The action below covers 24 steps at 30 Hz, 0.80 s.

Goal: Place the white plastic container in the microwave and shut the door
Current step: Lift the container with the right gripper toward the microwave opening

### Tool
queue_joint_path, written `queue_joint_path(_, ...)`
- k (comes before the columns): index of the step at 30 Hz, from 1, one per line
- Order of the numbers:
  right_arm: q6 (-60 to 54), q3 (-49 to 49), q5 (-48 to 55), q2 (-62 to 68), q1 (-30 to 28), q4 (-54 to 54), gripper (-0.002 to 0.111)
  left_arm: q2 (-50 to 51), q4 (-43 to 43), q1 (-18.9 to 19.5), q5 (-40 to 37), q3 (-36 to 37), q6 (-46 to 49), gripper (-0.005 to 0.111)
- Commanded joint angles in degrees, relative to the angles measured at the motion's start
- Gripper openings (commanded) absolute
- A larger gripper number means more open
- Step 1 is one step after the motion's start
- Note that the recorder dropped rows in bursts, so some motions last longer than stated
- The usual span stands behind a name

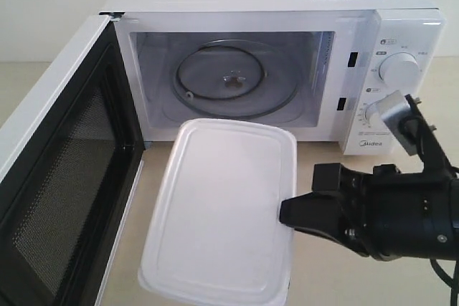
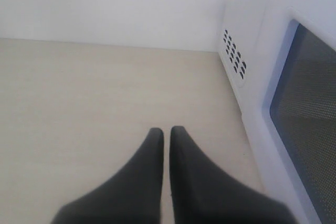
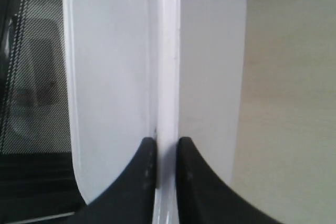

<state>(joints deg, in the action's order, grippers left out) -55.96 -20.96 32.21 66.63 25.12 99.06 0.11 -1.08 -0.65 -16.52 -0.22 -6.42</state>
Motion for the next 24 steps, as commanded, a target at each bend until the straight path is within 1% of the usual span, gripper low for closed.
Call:
queue_joint_path(1,5.60,0.30,-7.14,-3.41,0.04,-3.14,0.000,-0.11,0.03,0.23,-0.16,0.22,-0.45,0.004)
queue_joint_path(5,13.26,0.30,-12.14,-7.38,0.04,-9.37,0.000,-0.11,0.03,0.23,-0.16,0.22,-0.45,0.004)
queue_joint_path(13,27.26,0.30,-15.25,-14.90,0.45,-20.24,0.000,-0.11,0.03,0.23,-0.16,0.22,-0.45,0.004)
queue_joint_path(15,29.26,0.30,-17.24,-16.63,1.85,-20.81,0.000,-0.11,0.03,0.23,-0.16,0.22,-0.45,0.004)
queue_joint_path(18,33.17,0.41,-20.65,-19.06,5.43,-22.07,0.000,-0.11,0.03,0.23,-0.16,0.22,-0.45,0.004)
queue_joint_path(20,33.60,0.39,-21.36,-19.75,7.39,-21.69,0.000,-0.11,0.03,0.23,-0.16,0.22,-0.45,0.004)
queue_joint_path(24,34.83,0.29,-21.64,-20.02,9.32,-21.42,0.000,-0.11,0.03,0.23,-0.16,0.22,-0.45,0.004)
